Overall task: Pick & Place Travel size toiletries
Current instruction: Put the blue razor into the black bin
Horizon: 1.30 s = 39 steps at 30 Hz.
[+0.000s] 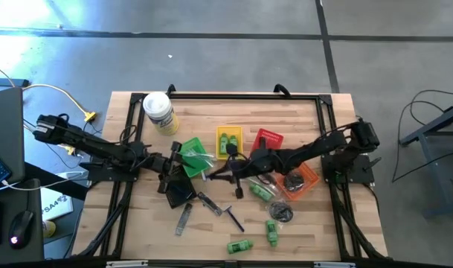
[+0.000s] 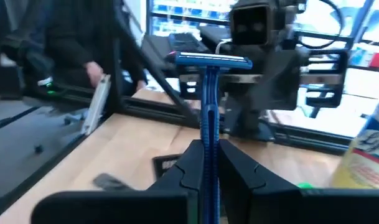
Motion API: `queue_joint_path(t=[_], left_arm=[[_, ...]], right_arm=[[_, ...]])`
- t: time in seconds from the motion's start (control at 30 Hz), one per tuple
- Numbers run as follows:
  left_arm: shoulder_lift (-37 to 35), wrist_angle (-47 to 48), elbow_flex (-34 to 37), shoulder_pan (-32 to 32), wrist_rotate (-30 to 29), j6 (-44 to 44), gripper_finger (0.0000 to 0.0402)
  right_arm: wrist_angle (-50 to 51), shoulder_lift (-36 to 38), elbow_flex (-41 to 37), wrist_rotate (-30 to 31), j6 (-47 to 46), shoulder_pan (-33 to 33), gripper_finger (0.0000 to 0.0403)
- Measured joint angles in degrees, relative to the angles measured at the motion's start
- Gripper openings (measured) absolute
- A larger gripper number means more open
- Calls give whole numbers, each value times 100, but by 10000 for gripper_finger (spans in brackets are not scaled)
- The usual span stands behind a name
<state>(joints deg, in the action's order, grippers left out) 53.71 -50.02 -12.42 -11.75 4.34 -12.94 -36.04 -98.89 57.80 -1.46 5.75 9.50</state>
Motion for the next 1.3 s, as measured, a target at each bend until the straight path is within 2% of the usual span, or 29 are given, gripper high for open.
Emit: queue_joint_path(t=[0.2,0.3,0.73,0.87,1.1,1.3], left_arm=[[817,-87,-605,9,-40,229,180],[1206,-116,-907,9,-418,270,180],[1704,-152,-1395,11,-551,292,176],[1707,-118,-1395,11,-561,288,141],[1701,31,-1399,11,-565,35,26],[1701,132,-1402,11,-556,10,27]], right_arm=[[-59,0,0,-2,97,-96,24],[-67,0,1,-2,209,-92,24],[-32,0,0,440,503,-89,24],[-28,0,0,437,506,-87,24],[-9,-3,-7,470,569,-90,25],[26,-11,-9,446,592,-90,28]])
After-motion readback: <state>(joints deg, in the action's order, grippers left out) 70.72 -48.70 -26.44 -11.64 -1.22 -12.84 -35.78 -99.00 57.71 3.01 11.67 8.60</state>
